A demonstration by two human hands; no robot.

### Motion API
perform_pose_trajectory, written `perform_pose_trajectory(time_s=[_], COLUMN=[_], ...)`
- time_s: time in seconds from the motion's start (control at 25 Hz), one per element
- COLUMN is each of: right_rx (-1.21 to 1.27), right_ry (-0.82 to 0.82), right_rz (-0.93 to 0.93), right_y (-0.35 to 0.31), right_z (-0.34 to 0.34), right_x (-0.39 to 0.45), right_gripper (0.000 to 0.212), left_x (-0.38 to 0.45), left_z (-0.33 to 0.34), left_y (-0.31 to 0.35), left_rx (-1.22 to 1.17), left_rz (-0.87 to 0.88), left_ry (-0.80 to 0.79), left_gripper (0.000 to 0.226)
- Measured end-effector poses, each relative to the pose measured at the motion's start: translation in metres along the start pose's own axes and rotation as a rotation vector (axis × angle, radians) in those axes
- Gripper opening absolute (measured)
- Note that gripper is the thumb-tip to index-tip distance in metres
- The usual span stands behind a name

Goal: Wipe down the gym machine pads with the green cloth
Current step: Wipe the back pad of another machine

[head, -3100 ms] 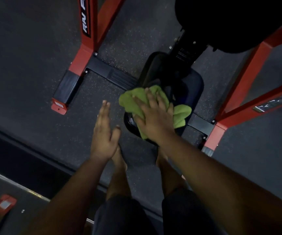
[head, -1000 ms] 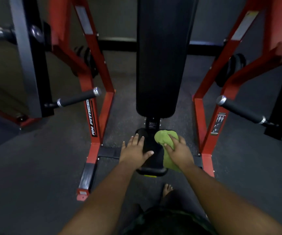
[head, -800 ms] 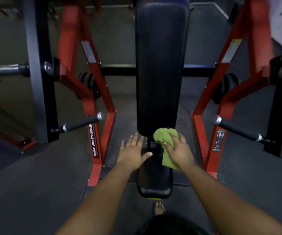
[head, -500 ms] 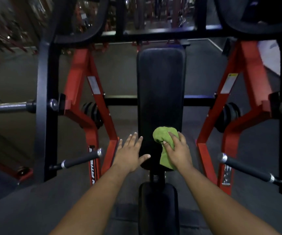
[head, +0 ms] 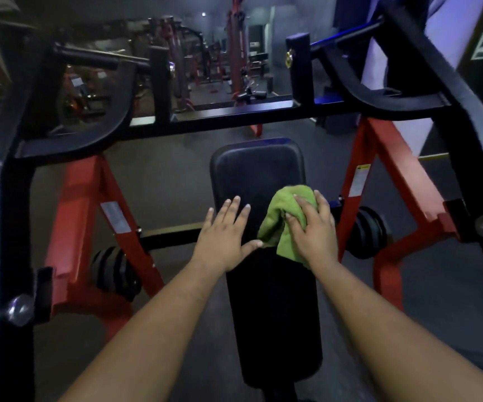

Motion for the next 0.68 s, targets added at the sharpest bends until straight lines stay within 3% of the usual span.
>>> perform_pose_trajectory(time_s=[0.2,0.36,0.48,0.6,0.68], right_rx=[-0.086,-0.215,-0.162,-0.162,-0.144], right_ry=[0.216,0.056,0.117,0.156,0.171], right_rz=[-0.041,0.067,0.041,-0.012,-0.003], right_y=[-0.027,-0.039,-0.024,-0.014,-0.012], right_z=[0.012,0.058,0.078,0.083,0.084], right_x=[0.099,0.169,0.181,0.174,0.171], right_gripper=[0.049,0.058,0.069,0.089,0.090], left_x=[0.096,0.156,0.170,0.173,0.174], left_z=[0.003,0.020,0.049,0.052,0.051], left_y=[-0.042,-0.056,-0.057,-0.057,-0.057], left_rx=[0.051,0.136,0.189,0.190,0.195], left_rz=[0.097,0.136,0.155,0.176,0.183], left_ry=[0.105,0.295,0.486,0.529,0.531], left_gripper=[0.088,0.090,0.094,0.096,0.099])
Point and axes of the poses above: each hand's wrist, its own x-axis towards the middle knuckle, its own z-axis out of the palm, y = z × x, the point moved 2 cm from there along x, towards the middle knuckle, and after that the axes turned 1 degree about z, right-handed, at the moved point
